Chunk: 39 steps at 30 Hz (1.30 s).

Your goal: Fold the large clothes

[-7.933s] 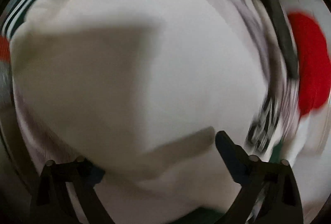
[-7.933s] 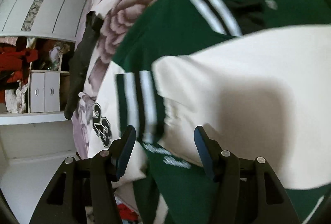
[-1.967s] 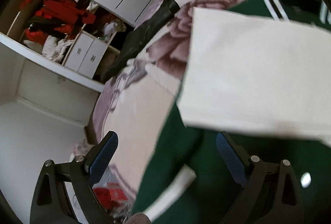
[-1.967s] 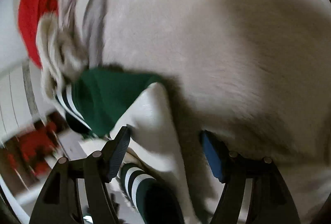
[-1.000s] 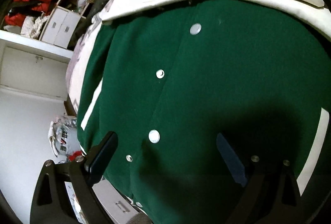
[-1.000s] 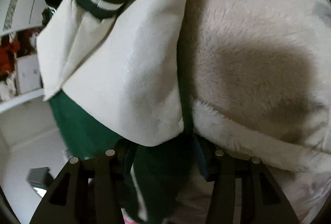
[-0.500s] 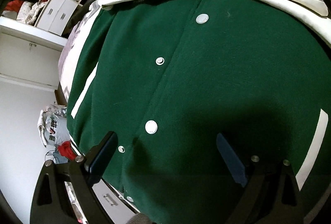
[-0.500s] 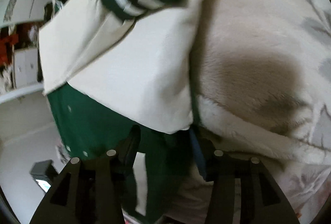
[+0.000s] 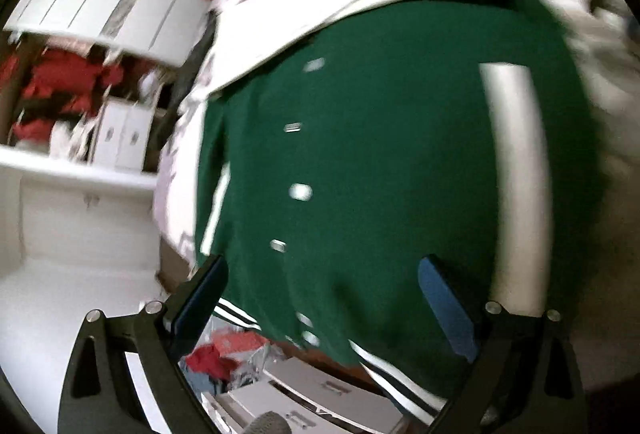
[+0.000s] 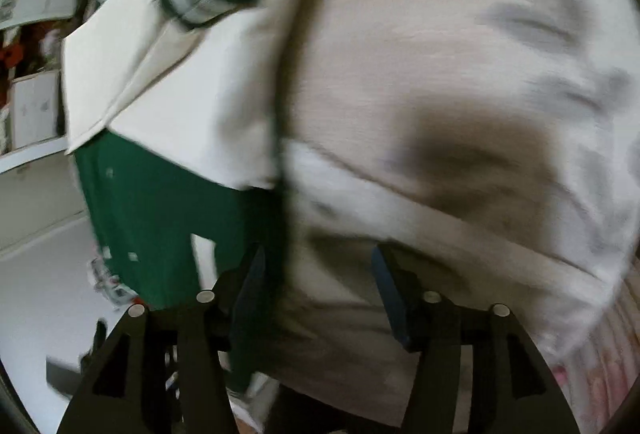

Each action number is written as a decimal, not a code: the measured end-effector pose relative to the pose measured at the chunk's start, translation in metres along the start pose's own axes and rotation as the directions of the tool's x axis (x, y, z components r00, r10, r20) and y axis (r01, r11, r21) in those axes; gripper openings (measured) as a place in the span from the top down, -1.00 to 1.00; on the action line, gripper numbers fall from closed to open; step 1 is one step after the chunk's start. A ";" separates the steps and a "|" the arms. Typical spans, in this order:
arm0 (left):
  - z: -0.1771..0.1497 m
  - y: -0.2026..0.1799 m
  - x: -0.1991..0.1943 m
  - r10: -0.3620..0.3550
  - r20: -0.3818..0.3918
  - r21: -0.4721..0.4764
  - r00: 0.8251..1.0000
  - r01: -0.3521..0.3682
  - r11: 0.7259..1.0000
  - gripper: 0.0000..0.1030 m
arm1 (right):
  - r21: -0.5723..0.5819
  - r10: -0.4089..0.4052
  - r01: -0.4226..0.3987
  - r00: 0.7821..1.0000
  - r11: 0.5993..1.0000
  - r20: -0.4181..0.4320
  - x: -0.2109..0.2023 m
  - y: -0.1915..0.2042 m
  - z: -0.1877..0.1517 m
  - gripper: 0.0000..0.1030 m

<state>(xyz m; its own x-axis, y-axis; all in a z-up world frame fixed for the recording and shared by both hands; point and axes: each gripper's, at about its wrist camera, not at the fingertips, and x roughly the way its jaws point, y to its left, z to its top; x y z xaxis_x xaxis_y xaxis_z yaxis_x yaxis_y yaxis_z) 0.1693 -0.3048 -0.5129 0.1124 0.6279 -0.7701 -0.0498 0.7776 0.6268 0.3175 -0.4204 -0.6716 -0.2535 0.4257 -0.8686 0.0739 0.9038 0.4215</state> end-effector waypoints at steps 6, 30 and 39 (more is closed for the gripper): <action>-0.015 -0.080 -0.018 0.008 0.030 0.179 1.000 -0.013 0.984 -0.88 | 0.155 -0.024 0.019 0.999 0.988 0.033 -0.019 -0.060 -0.018 -0.13; -0.045 -0.095 -0.023 -0.159 -0.005 -0.011 0.987 0.159 0.987 0.33 | 0.137 0.053 -0.053 0.999 0.989 0.006 0.006 -0.064 -0.007 -0.13; -0.033 -0.081 0.005 -0.083 -0.084 -0.019 0.993 0.082 0.996 -0.76 | 0.099 0.112 -0.117 0.992 0.988 0.052 -0.015 -0.063 0.011 -0.19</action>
<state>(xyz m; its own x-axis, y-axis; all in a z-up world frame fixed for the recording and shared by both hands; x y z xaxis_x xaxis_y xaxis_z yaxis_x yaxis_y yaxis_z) 0.1410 -0.3636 -0.5716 0.0322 0.5618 -0.8266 -0.0592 0.8267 0.5596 0.3271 -0.4834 -0.6884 -0.1935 0.5261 -0.8281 0.1983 0.8476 0.4922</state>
